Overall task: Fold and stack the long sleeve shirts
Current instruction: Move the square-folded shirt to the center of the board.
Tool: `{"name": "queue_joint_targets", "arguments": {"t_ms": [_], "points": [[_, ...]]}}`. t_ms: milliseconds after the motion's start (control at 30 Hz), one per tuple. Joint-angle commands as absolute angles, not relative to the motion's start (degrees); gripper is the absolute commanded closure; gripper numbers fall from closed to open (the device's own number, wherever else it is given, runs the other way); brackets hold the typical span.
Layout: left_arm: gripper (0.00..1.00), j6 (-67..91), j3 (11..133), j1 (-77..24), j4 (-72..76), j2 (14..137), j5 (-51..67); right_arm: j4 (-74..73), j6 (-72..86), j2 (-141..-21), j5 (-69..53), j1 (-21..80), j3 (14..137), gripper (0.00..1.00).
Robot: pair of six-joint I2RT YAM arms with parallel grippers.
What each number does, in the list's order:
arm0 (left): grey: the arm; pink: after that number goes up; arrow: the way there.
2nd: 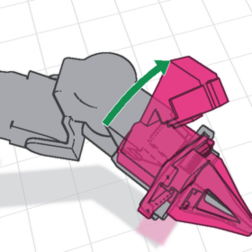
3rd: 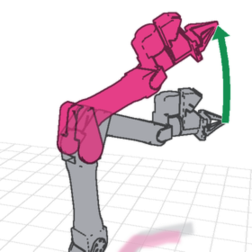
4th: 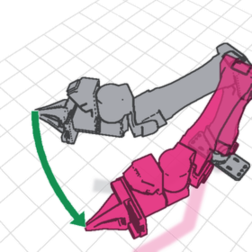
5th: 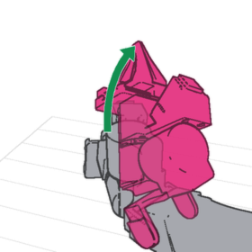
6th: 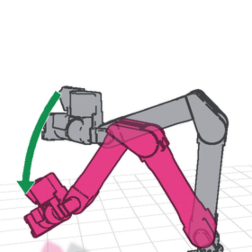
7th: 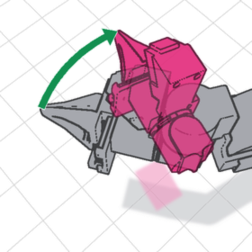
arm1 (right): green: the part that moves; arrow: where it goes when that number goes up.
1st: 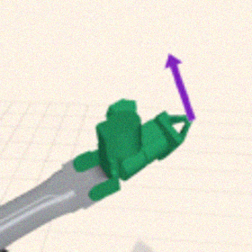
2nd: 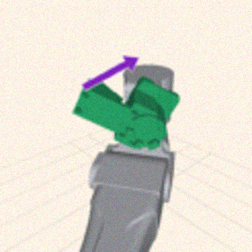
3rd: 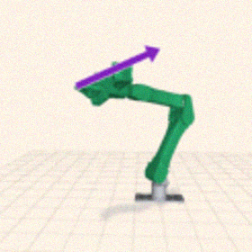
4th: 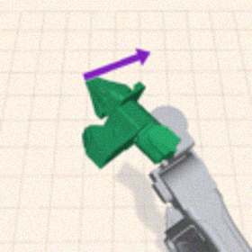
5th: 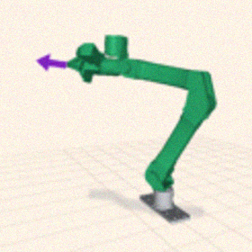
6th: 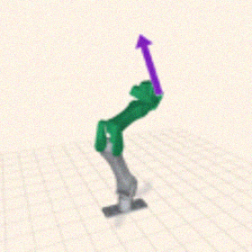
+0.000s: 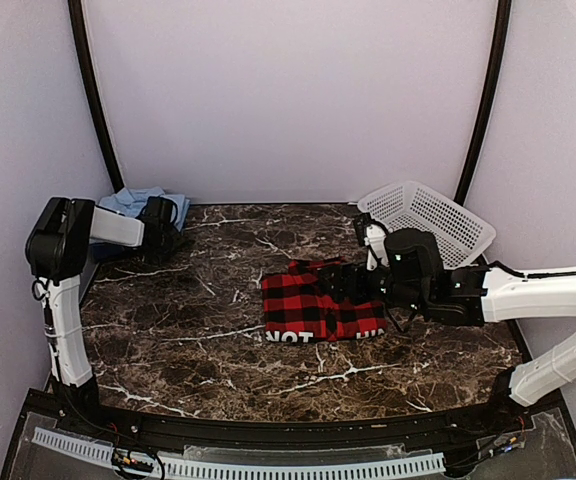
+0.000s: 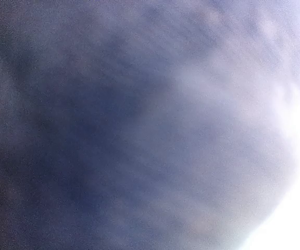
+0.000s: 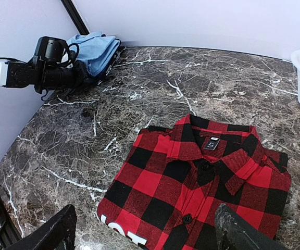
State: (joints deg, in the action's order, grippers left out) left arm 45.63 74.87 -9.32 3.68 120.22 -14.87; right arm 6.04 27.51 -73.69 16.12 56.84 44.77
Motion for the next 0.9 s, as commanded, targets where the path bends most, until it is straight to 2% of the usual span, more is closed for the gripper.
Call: {"name": "queue_joint_targets", "arguments": {"t_ms": [0, 367, 667, 867], "points": [[1.00, 46.46, 67.62, -10.00, -1.60, 114.20, -10.77, 7.28, 27.26, -73.36, 17.13, 56.28, 44.65, 0.11], [1.00, 55.25, 55.68, -21.05, -4.02, 101.46, -9.29, 7.95, 27.33, -71.79, 16.80, 56.03, 41.49, 0.11], [1.00, 63.33, 54.41, -33.97, -6.78, 98.16, -10.46, 7.65, 28.07, -68.99, 16.44, 55.87, 37.63, 0.12], [1.00, 64.97, 56.69, -37.92, -7.42, 100.24, -9.80, 6.47, 28.21, -68.97, 16.25, 55.72, 37.28, 0.11]]}}
